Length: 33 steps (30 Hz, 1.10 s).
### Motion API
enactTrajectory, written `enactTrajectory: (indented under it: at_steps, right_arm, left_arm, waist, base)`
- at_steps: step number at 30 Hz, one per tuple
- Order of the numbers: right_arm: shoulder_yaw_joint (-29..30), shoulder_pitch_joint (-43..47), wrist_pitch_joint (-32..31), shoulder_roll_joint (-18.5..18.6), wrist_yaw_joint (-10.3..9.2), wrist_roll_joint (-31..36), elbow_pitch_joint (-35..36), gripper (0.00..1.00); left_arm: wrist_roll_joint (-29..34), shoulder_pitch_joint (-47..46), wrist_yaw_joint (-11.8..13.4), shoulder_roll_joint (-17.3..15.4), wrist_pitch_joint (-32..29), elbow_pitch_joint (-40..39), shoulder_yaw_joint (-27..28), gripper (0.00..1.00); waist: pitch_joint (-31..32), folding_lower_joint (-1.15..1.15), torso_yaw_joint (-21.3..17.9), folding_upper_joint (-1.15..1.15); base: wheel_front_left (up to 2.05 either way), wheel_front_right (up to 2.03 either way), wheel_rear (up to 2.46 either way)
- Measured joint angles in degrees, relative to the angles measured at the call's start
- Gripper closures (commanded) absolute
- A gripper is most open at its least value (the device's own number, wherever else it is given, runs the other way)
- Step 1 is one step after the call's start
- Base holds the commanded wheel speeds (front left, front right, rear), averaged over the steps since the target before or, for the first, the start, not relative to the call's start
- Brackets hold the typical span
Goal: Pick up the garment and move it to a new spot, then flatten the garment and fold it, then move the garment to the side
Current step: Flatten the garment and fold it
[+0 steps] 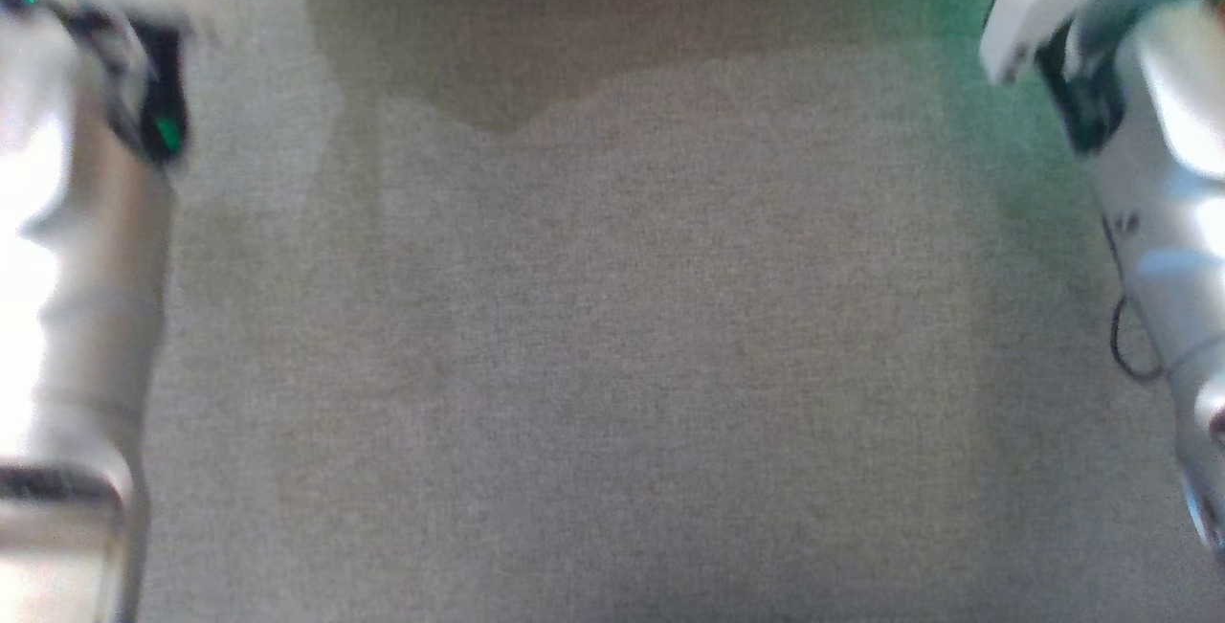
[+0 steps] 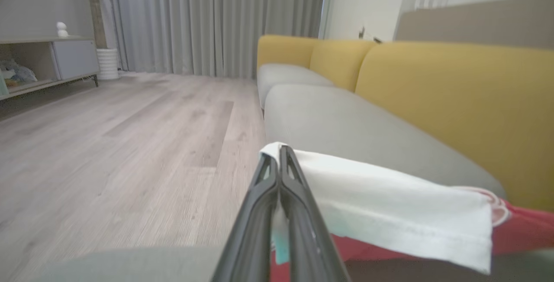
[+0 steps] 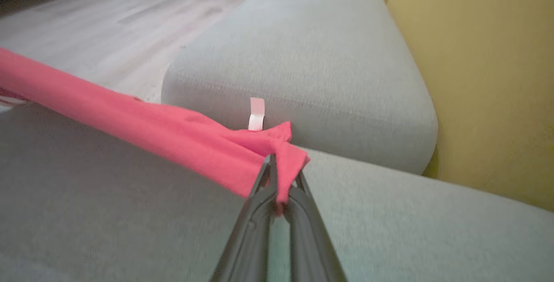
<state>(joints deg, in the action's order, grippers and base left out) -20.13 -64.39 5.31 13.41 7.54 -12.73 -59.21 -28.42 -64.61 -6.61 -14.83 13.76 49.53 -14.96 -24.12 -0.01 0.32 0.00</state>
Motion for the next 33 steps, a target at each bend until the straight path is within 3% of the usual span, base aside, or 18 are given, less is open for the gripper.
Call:
enactTrajectory:
  at_steps: [6, 13, 20, 25, 33]
  right_arm:
    - [-9.9, 7.1, -4.5, 4.0, 0.0, -7.0, 0.5, 1.0]
    - [-18.8, 14.0, -10.5, 9.3, 0.0, -16.3, 5.7, 1.0]
    - [-26.6, 19.9, -15.7, 14.2, 0.0, -24.7, 13.1, 1.0]
    - [-30.1, 23.7, -18.8, 18.0, 0.0, -29.2, 17.7, 1.0]
    - [-32.6, 29.2, -24.8, 21.6, 0.0, -35.2, 24.4, 1.0]
  left_arm:
    - [1.0, 14.8, -0.6, -1.9, -2.4, -2.5, -7.4, 1.0]
    - [0.2, 27.1, -1.0, -7.9, -10.3, -12.4, -14.9, 1.0]
    - [-1.4, 38.5, -0.9, -13.9, -18.4, -25.3, -17.5, 1.0]
    - [-0.2, 46.5, 1.9, -18.6, -23.6, -36.0, -19.8, 1.0]
    - [-1.6, 56.6, 6.5, -23.1, -30.7, -49.2, -20.3, 1.0]
  waist:
    - [4.6, -0.01, 0.6, 0.0]
    - [10.4, -0.02, 1.3, 0.0]
    - [15.8, -0.01, 1.5, 0.0]
    - [19.3, -0.01, 1.2, 0.0]
    - [22.8, -0.01, 0.2, 0.01]
  base:
    - [0.0, 0.0, 0.0]
    - [0.0, 0.0, 0.0]
    - [0.0, 0.0, 0.0]
    - [0.0, 0.0, 0.0]
    - [0.0, 0.0, 0.0]
